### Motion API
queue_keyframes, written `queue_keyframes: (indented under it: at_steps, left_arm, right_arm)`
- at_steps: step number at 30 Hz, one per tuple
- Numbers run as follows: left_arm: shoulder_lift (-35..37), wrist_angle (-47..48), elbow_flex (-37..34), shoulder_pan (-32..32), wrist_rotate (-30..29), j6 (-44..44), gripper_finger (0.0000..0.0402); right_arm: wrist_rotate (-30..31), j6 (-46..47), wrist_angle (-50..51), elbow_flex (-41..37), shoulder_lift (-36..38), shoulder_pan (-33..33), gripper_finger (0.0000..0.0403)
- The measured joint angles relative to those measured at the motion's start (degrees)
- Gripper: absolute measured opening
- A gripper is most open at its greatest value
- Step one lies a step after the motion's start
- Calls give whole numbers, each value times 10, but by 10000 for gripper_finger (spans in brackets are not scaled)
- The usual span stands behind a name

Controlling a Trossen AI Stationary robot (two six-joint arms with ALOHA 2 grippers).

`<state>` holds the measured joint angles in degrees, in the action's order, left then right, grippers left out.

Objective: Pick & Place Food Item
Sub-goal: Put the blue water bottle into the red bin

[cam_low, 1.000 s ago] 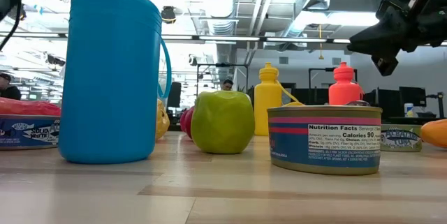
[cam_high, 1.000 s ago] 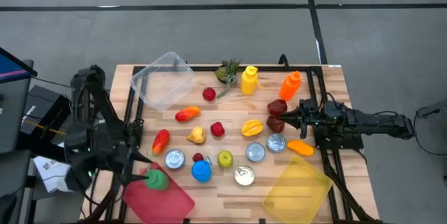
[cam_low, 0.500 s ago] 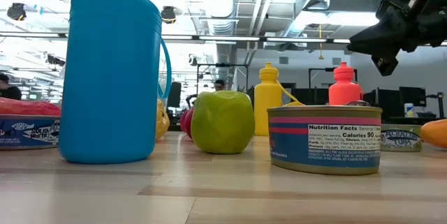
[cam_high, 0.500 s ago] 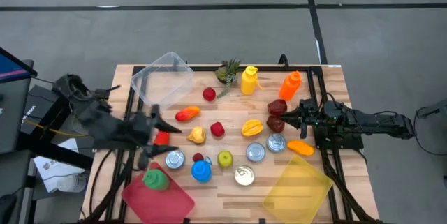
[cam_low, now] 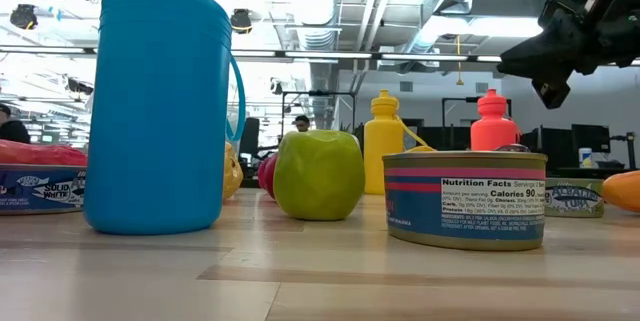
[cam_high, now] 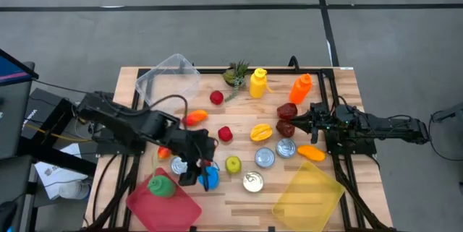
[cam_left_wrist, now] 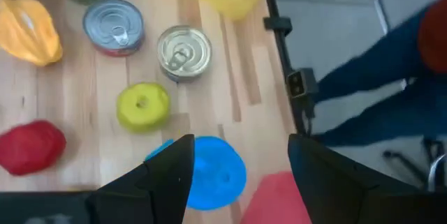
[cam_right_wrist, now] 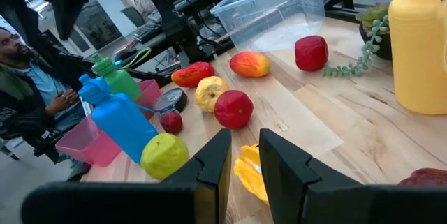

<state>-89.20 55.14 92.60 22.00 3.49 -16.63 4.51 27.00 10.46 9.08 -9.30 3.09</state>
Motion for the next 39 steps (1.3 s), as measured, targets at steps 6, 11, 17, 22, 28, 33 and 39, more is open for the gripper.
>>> queue_keyframes:
  at_steps: [6,11,17,22,28,33,39]
  left_arm:
    - [-20,-1,-2,27,-5,40,225]
    - [-21,-1,-19,35,-52,39,225]
    - [-20,-18,-48,38,-48,39,225]
    - [-20,-22,-67,45,-42,30,225]
    - [-20,-27,-85,45,-46,27,221]
    - [-20,-28,-91,45,-46,30,200]
    - [-20,-27,-91,43,-46,35,158]
  right_arm:
    - [0,0,0,0,0,0,69]
    - [0,0,0,0,0,0,69]
    - [0,0,0,0,0,0,69]
    - [0,0,0,0,0,0,69]
    - [0,0,0,0,0,0,69]
    - [0,0,0,0,0,0,69]
    - [0,0,0,0,0,0,69]
